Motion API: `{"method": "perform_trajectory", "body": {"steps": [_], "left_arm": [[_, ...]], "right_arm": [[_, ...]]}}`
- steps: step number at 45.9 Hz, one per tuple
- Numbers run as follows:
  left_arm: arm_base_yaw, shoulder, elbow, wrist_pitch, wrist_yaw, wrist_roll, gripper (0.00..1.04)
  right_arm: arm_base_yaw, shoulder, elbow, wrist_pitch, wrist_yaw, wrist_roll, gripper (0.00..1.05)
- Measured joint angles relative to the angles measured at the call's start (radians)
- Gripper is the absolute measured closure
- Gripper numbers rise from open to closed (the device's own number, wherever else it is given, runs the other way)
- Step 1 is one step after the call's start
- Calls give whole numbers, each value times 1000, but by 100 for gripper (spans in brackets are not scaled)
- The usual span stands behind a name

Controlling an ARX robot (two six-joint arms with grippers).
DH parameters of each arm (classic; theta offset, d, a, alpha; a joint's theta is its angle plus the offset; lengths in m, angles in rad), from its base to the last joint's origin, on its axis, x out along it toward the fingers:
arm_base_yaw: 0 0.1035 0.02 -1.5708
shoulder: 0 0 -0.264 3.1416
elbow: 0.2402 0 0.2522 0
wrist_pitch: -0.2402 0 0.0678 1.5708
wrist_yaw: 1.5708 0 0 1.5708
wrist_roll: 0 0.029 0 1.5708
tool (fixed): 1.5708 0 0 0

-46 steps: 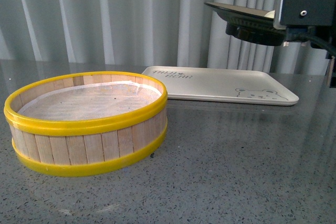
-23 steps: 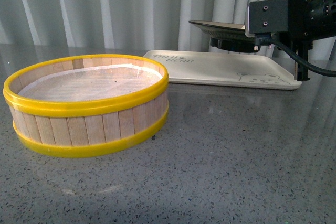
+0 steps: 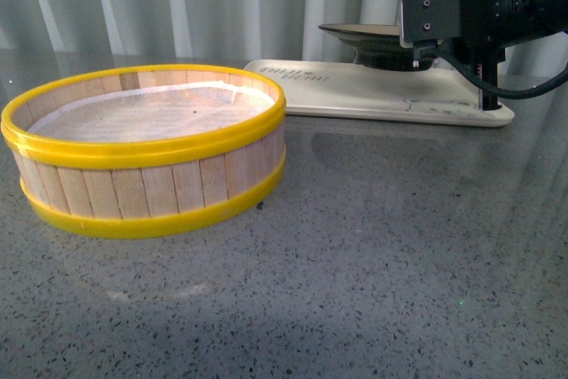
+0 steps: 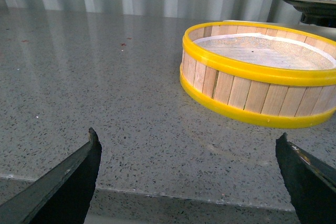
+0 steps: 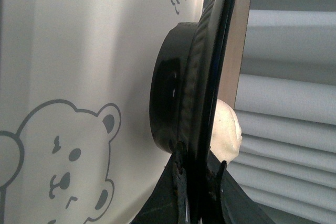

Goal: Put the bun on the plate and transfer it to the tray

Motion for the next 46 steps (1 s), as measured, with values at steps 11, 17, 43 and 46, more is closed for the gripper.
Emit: {"method": "perform_trajectory", "body": {"steps": [11,17,43,46], "left_arm": [[0,0,0,0,0,0,7],[0,0,0,0,0,0,7],[0,0,0,0,0,0,7],[0,0,0,0,0,0,7]], "right_arm": [[11,61,39,-13,7,-6,102],[15,68,39,-15,8,0,102],[15,54,-23,-5,39,21,102],[17,40,-40,-17,50,22,91]]}}
